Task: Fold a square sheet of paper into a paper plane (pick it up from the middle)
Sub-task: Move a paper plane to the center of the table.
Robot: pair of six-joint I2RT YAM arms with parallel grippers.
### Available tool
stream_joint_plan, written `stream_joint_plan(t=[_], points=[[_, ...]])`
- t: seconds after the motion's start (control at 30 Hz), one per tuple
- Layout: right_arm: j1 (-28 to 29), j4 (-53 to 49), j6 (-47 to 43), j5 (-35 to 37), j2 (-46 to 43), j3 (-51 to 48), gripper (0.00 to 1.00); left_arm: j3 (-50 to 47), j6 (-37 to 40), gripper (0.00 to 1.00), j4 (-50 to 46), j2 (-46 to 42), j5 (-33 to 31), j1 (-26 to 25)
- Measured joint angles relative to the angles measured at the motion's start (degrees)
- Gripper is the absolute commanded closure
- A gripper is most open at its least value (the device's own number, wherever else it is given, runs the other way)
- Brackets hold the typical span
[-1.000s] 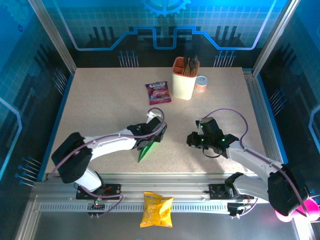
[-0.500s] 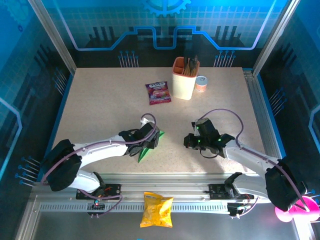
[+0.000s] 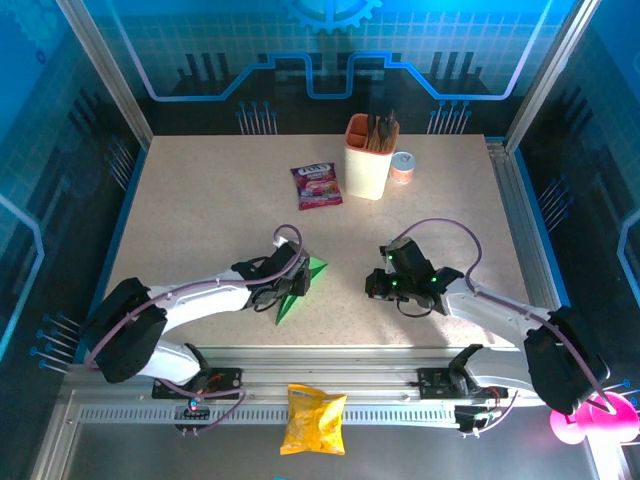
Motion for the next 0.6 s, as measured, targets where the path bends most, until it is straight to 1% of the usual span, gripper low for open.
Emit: stream_joint_plan(t=[0.07,0.33,0.6], points=[[0.00,0.04,0.00,0.00,0.20,0.04,0.98,-0.20,-0.02,0.56,0.33,0.02,-0.04,0.02],[0.24,0.55,-0.02,0.15,1.11,0.57,0.98,-1.46,-0.02,0.54,0.92,0.50,-0.15,0.07],[0.26,0.70,-0.02,0.17,1.27,0.66,0.98,-2.91,-0.13,0.48,1.31,1.31,-0.81,0.11]])
